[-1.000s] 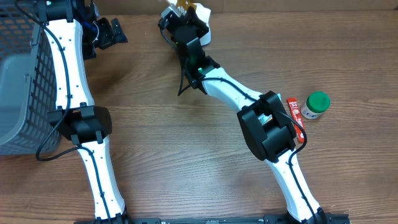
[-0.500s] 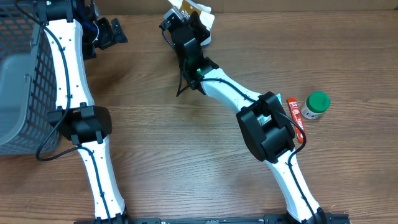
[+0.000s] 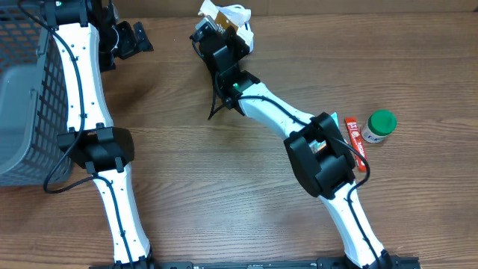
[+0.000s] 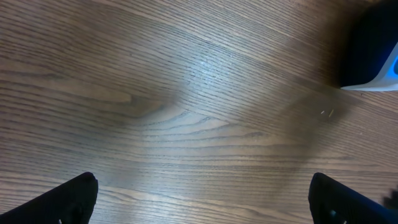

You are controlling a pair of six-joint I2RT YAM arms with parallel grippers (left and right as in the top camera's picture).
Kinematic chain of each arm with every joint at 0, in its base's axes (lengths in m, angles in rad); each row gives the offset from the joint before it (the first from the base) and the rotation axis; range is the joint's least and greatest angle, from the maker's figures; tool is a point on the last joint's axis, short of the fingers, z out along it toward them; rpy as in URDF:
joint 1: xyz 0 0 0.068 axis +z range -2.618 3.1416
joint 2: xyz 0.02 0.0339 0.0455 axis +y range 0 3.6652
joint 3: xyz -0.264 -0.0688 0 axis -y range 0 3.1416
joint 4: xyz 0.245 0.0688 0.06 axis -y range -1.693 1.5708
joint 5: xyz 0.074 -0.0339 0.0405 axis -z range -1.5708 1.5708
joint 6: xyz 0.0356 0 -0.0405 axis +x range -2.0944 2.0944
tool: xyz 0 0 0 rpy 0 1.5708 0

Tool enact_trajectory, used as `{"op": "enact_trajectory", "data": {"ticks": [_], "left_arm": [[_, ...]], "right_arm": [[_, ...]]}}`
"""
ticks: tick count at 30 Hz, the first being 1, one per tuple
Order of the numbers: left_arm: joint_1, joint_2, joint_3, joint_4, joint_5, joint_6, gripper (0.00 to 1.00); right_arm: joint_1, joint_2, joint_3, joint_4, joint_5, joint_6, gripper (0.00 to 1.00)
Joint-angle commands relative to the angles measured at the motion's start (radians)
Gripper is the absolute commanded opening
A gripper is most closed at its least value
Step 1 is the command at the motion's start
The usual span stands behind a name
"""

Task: Scan the item barcode
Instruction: 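Carry the snack bag right and lower it beside the tissue packs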

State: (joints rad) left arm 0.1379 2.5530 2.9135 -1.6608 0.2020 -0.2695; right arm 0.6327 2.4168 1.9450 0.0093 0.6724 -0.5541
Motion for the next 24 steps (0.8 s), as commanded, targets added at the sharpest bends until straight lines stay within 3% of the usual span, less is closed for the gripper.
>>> {"op": "enact_trajectory", "data": {"ticks": [1, 11, 16, 19, 22, 23, 24], "left_arm": [[-0.002, -0.007, 0.018, 0.000, -0.003, 0.004, 1.00], [-0.002, -0.007, 0.018, 0.000, -0.003, 0.004, 1.00], [-0.002, -0.007, 0.018, 0.000, -0.003, 0.004, 1.00], [-0.002, -0.007, 0.018, 0.000, -0.003, 0.004, 1.00], [-0.002, -0.007, 0.018, 0.000, -0.003, 0.004, 1.00], [-0.002, -0.007, 0.018, 0.000, -0.003, 0.004, 1.00], [-0.002, -0.007, 0.018, 0.000, -0.003, 0.004, 1.00]], "right_arm": [[-0.001, -0.166, 0.018, -0.049, -0.047, 0.092, 0.04], [-0.020, -0.449, 0.018, -0.615, -0.158, 0.431, 0.04], [-0.076, -0.492, 0.018, -1.050, -0.429, 0.506, 0.04], [-0.131, -0.483, -0.019, -1.272, -0.631, 0.506, 0.14], [-0.175, -0.481, -0.086, -1.339, -0.667, 0.506, 0.18], [-0.185, -0.481, -0.104, -1.345, -0.667, 0.507, 0.27], [-0.196, -0.481, -0.124, -1.347, -0.667, 0.506, 0.48]]}}
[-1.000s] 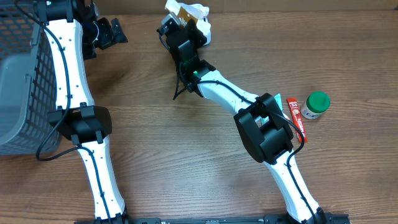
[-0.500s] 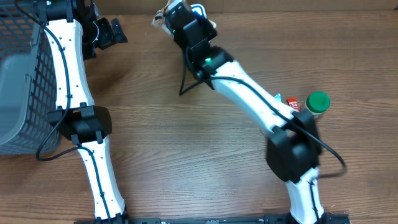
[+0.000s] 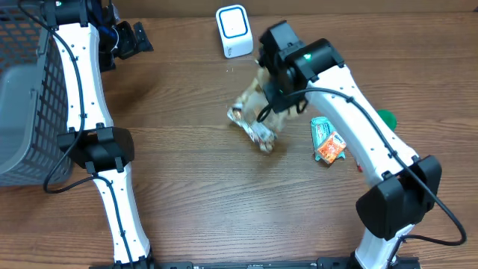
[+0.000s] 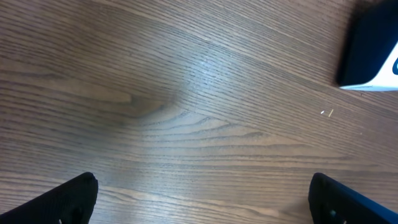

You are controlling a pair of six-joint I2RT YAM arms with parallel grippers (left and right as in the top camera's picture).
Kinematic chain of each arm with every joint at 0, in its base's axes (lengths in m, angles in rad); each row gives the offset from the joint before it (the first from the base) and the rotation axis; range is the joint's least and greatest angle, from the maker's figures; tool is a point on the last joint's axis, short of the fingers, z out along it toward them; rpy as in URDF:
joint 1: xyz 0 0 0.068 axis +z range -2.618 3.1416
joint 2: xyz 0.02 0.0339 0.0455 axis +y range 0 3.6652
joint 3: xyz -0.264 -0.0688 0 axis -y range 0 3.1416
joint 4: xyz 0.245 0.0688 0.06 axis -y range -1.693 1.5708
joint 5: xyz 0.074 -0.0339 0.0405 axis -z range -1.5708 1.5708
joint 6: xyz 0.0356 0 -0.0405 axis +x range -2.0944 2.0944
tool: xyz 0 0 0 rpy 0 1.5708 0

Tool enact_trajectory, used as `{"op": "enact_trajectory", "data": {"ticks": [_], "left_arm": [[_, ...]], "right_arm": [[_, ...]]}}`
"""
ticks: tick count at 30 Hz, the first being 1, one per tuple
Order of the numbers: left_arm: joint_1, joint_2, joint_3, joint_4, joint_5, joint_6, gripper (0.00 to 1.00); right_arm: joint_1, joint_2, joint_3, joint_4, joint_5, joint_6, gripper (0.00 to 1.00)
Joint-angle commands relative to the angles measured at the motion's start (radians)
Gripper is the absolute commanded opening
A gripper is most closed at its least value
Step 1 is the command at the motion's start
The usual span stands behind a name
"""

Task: Scan the item barcode
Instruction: 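Carry the snack bag right and lower it beside the tissue packs, then open the right gripper to release the snack bag on the table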

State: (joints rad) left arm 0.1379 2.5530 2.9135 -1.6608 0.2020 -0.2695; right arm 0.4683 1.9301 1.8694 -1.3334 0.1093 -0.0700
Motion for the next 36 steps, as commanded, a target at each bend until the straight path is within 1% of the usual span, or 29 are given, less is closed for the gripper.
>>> {"op": "enact_trajectory", "data": {"ticks": [1, 2, 3, 9, 36], "left_arm": [[-0.002, -0.007, 0.018, 0.000, -0.003, 0.004, 0.99], [-0.002, -0.007, 0.018, 0.000, -0.003, 0.004, 1.00], [-0.002, -0.007, 0.018, 0.000, -0.003, 0.004, 1.00], [-0.002, -0.007, 0.018, 0.000, -0.003, 0.004, 1.00], [-0.002, -0.007, 0.018, 0.000, -0.003, 0.004, 1.00]], "right_arm": [[-0.043, 0.006, -0.071, -0.004, -0.104, 0.022, 0.71], [-0.053, 0.006, -0.086, -0.005, -0.104, 0.022, 0.93], [-0.063, 0.006, -0.100, -0.004, -0.104, 0.022, 1.00], [-0.099, 0.006, -0.129, 0.020, -0.104, 0.022, 1.00], [-0.099, 0.006, -0.129, 0.023, -0.104, 0.021, 1.00]]}}
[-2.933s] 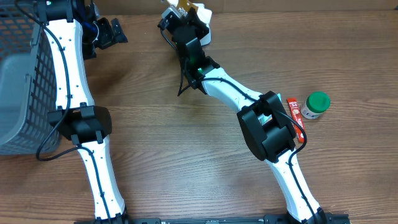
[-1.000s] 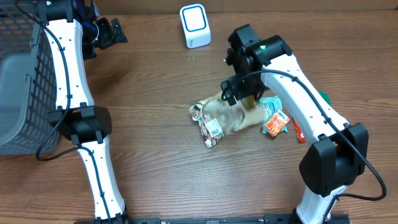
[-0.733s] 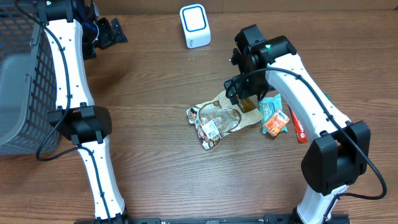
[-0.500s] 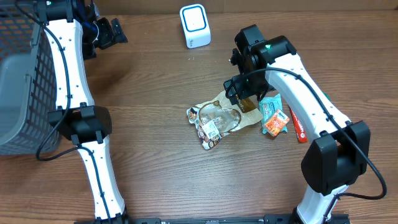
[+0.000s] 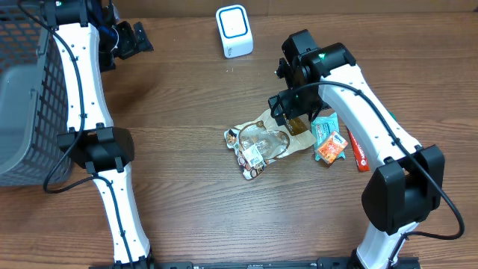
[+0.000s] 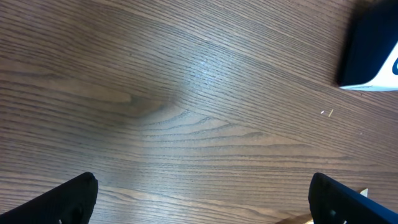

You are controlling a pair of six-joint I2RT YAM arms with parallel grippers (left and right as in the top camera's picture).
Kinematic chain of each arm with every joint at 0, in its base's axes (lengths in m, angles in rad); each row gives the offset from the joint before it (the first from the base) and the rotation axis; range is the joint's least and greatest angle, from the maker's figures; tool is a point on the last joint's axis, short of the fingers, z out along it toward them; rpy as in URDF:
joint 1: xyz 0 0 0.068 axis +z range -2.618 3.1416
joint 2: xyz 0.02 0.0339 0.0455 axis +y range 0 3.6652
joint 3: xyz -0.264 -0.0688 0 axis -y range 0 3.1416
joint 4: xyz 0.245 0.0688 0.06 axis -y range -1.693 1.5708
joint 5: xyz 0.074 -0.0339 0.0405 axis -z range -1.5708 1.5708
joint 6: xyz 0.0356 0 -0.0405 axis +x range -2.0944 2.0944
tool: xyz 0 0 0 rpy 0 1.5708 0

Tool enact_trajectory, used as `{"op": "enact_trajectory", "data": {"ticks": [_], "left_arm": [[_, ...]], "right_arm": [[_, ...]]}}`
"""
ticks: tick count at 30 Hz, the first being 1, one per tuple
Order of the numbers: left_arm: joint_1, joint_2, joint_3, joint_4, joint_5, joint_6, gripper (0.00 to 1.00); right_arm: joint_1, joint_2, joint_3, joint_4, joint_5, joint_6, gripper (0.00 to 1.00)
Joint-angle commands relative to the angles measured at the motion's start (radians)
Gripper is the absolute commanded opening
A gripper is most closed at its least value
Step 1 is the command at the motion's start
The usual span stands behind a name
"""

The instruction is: Scan the item barcode

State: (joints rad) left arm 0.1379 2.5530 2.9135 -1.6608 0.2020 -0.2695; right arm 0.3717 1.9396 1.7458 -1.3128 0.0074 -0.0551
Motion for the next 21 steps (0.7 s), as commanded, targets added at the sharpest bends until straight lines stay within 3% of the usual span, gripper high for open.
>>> {"op": "enact_trajectory", "data": {"ticks": [1, 9, 21], "left_arm": [[-0.002, -0.007, 0.018, 0.000, -0.003, 0.004, 1.00], [-0.002, -0.007, 0.018, 0.000, -0.003, 0.004, 1.00], [-0.002, -0.007, 0.018, 0.000, -0.003, 0.004, 1.00]], "right_arm": [[-0.003, -0.004, -0.005, 0.003, -0.002, 0.006, 1.00], [-0.003, -0.033, -0.005, 0.002, -0.002, 0.006, 1.00], [-0.003, -0.215, -0.005, 0.002, -0.002, 0.006, 1.00]]}}
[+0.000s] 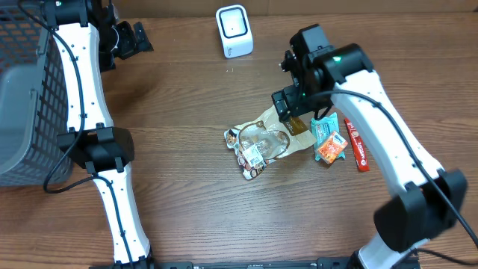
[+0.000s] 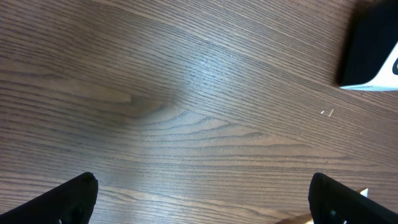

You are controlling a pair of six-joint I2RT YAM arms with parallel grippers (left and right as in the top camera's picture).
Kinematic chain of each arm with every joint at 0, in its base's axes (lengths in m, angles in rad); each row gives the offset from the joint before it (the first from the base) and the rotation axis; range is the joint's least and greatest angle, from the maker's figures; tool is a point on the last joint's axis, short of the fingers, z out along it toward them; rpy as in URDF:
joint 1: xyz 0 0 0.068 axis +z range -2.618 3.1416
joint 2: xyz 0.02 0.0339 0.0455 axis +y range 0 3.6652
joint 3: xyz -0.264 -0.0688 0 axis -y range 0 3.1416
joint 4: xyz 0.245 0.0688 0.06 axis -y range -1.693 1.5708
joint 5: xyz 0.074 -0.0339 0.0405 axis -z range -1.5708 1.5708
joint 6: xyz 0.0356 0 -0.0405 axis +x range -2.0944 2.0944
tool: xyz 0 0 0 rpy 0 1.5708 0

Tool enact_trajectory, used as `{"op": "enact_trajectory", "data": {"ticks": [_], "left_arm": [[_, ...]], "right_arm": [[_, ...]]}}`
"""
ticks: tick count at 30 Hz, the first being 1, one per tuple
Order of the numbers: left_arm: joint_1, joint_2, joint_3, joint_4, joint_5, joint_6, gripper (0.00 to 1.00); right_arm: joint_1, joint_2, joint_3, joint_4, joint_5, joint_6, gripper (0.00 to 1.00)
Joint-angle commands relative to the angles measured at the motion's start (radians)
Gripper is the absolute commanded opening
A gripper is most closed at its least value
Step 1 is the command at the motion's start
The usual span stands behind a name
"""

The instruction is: Scan the item barcode

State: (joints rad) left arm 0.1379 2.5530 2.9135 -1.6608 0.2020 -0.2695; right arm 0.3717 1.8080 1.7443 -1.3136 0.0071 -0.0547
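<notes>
The snack bag (image 1: 260, 141), clear and tan with a white label, lies flat on the table in the overhead view. My right gripper (image 1: 290, 110) hangs over its tan right corner, open, with nothing lifted. The white barcode scanner (image 1: 234, 30) stands at the back edge; in the left wrist view the scanner (image 2: 372, 50) fills the top right corner. My left gripper (image 1: 128, 40) is at the back left; the left gripper (image 2: 202, 208) is open over bare wood, its fingertips (image 2: 78, 196) far apart.
A teal and orange packet (image 1: 328, 139) and a red stick pack (image 1: 355, 145) lie just right of the bag. A grey mesh basket (image 1: 22, 97) stands at the left edge. The right arm's white links (image 1: 388, 142) span the table's right side.
The right arm has risen a little over the bag's right corner, so it looks larger from above. The bag lies where it lay. The left arm has not moved.
The right gripper held the bag up against the scanner at the back. Then it held the bag lower, over mid-table, with the scanner uncovered. Then the bag lay flat on the table under the gripper, and it still lies there. The left gripper stayed open throughout.
</notes>
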Motion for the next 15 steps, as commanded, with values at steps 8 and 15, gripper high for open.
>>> {"op": "enact_trajectory", "data": {"ticks": [8, 15], "left_arm": [[-0.002, -0.007, 0.018, 0.000, -0.003, 0.004, 1.00], [-0.002, -0.007, 0.018, 0.000, -0.003, 0.004, 1.00]], "right_arm": [[-0.003, -0.257, -0.003, 0.003, -0.002, 0.006, 1.00], [-0.003, -0.428, -0.003, 0.003, -0.002, 0.006, 1.00]]}}
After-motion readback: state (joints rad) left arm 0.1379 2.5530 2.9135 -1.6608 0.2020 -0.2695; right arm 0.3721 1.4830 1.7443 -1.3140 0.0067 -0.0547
